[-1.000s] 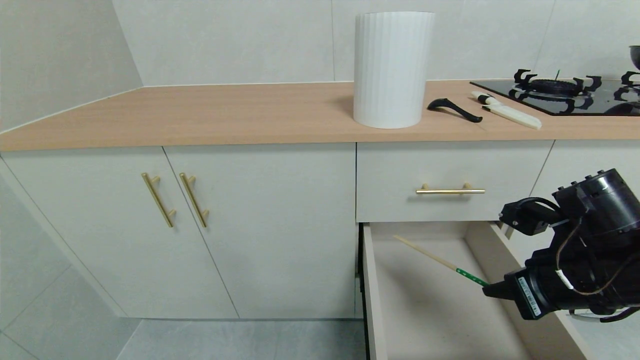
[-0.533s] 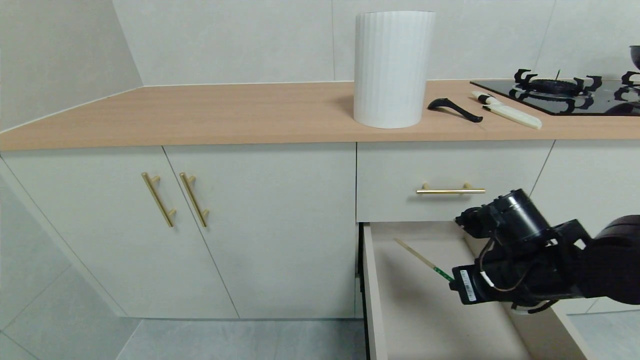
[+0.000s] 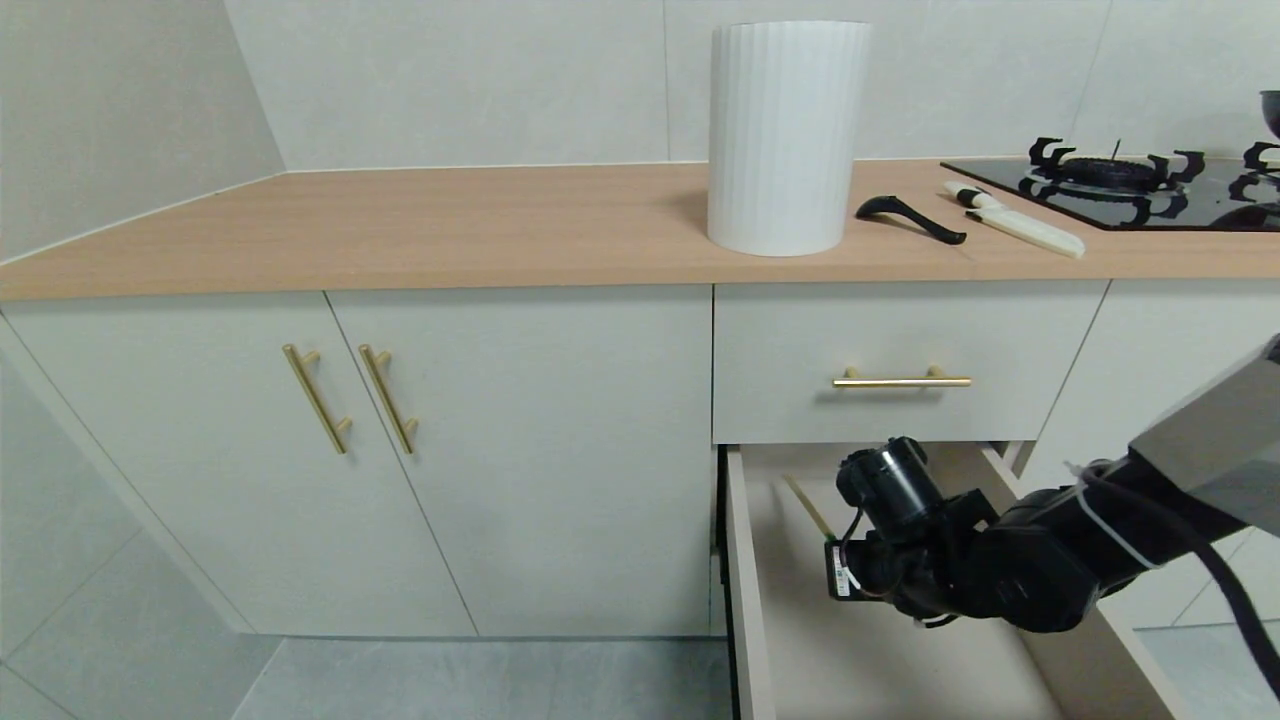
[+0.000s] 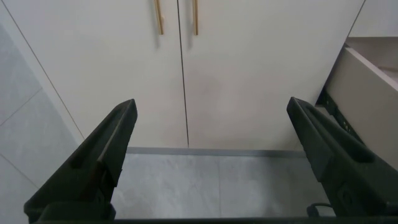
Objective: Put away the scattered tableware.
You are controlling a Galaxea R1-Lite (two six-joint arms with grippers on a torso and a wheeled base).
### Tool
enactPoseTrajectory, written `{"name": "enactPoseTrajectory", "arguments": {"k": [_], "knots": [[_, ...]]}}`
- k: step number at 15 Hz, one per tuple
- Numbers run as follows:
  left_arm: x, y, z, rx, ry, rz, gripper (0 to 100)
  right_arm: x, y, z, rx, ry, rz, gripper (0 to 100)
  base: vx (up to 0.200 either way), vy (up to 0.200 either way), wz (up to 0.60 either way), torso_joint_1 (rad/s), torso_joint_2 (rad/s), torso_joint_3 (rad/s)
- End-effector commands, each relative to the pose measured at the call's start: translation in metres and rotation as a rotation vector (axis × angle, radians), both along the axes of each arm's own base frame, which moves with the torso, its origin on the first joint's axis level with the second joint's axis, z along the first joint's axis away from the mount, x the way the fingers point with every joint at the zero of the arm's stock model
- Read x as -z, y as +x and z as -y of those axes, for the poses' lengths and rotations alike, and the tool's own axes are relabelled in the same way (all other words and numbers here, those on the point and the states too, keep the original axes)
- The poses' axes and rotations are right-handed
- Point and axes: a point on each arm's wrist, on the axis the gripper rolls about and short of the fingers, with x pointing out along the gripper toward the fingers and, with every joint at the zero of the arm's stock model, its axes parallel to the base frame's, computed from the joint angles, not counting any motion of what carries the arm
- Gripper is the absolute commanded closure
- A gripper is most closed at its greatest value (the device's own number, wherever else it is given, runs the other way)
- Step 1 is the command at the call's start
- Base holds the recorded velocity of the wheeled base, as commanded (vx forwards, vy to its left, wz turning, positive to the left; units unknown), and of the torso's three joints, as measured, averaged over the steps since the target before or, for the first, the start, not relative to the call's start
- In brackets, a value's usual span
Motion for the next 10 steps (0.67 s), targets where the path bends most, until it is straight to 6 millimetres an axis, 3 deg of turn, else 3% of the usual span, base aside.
{"name": "enactPoseTrajectory", "arguments": {"k": [1,3,6,10], "knots": [[0.000,0.000,0.000,0.000,0.000,0.000,0,0.025,0.003,-0.004,-0.002,-0.035,-0.047,100,0.000,0.000,0.00,0.000,0.00,0.000],[0.000,0.000,0.000,0.000,0.000,0.000,0,0.030,0.003,-0.005,-0.005,-0.040,-0.057,100,0.000,0.000,0.00,0.000,0.00,0.000],[0.000,0.000,0.000,0.000,0.000,0.000,0,0.056,0.000,-0.013,-0.029,-0.086,-0.113,100,0.000,0.000,0.00,0.000,0.00,0.000],[0.000,0.000,0.000,0.000,0.000,0.000,0,0.074,-0.003,-0.018,-0.032,-0.132,-0.139,100,0.000,0.000,0.00,0.000,0.00,0.000]]}}
